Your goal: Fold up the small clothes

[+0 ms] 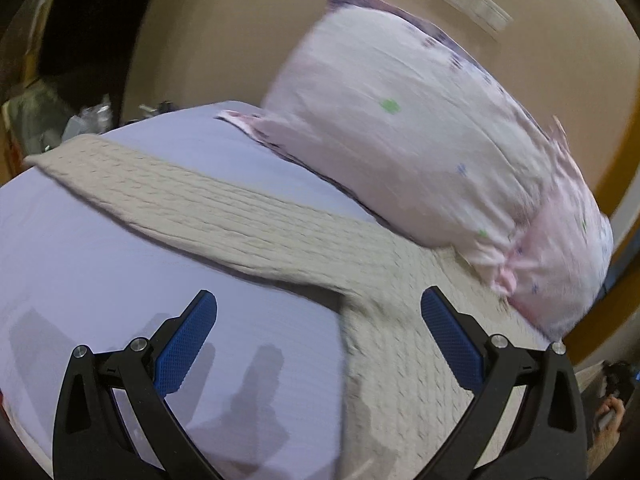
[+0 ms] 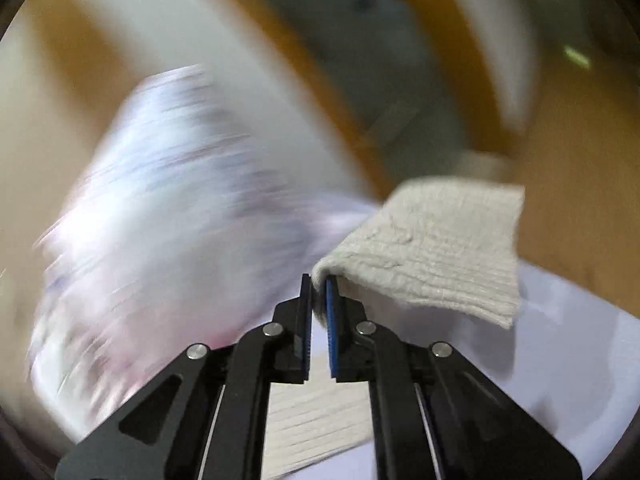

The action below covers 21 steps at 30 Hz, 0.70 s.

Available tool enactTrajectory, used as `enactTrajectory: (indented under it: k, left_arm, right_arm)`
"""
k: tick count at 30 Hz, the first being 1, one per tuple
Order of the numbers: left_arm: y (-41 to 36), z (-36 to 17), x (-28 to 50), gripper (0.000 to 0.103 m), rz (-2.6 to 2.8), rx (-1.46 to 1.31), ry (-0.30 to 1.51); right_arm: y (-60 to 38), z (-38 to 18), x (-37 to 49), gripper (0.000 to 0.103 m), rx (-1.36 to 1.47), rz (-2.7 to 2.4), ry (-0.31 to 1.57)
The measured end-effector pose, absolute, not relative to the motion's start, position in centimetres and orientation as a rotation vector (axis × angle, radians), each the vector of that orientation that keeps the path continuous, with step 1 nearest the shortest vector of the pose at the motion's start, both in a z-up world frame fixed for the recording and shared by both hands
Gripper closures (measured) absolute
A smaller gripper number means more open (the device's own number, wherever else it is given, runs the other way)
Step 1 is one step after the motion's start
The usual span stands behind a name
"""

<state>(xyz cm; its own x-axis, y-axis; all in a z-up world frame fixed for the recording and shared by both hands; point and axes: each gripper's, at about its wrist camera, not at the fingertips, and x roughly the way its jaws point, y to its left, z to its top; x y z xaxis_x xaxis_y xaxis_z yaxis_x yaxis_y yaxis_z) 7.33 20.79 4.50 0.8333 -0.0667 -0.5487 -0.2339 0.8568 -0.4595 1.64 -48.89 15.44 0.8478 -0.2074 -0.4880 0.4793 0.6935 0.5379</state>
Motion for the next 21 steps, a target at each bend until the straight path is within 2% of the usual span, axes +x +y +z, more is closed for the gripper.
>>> enactTrajectory:
  k: [3, 6, 9, 10, 11, 13, 17, 18, 21]
  left_arm:
    - [23.1, 4.3, 6.9, 0.002, 0.129, -0.608, 0.568]
    - [24.5, 4.2, 6.7, 0.006, 0.162, -0.650, 0.550]
    - [26.7, 4.0, 6.6, 0.010, 0.213, -0.688, 0.547]
    - [28.0, 3.7, 6.6, 0.013, 0.226, -0.724, 0.549]
    - [28.8, 3.5, 6.7, 0.014, 0.240, -0.746, 0.553]
    - [30.7, 2.9, 6.9, 0.020, 0.270, -0.803, 0.564]
    - [34.4, 1.1, 7.5, 0.032, 0.330, -0.943, 0.599]
    - [35.2, 0.5, 7.6, 0.038, 0.341, -0.990, 0.604]
    - [37.3, -0.4, 7.5, 0.048, 0.352, -1.109, 0.559]
  right_arm:
    - [-37.6, 18.6, 4.8, 0.097, 0.553, -0.091, 0.416]
    - [-25.2, 17.2, 8.6, 0.095, 0.439, 0.229, 0.533]
    - [-16.5, 13.8, 10.9, 0.078, 0.336, 0.409, 0.712]
    - [-15.2, 13.2, 10.9, 0.064, 0.318, 0.419, 0.735]
    - [-14.7, 12.9, 10.4, 0.048, 0.324, 0.416, 0.724]
    - [-15.9, 13.1, 9.7, 0.033, 0.380, 0.402, 0.678]
    - [-20.1, 13.4, 7.5, 0.030, 0.451, 0.315, 0.651]
    - [-20.9, 13.0, 7.0, 0.029, 0.458, 0.284, 0.649]
    - [-23.7, 12.2, 6.2, 0.027, 0.476, 0.204, 0.652]
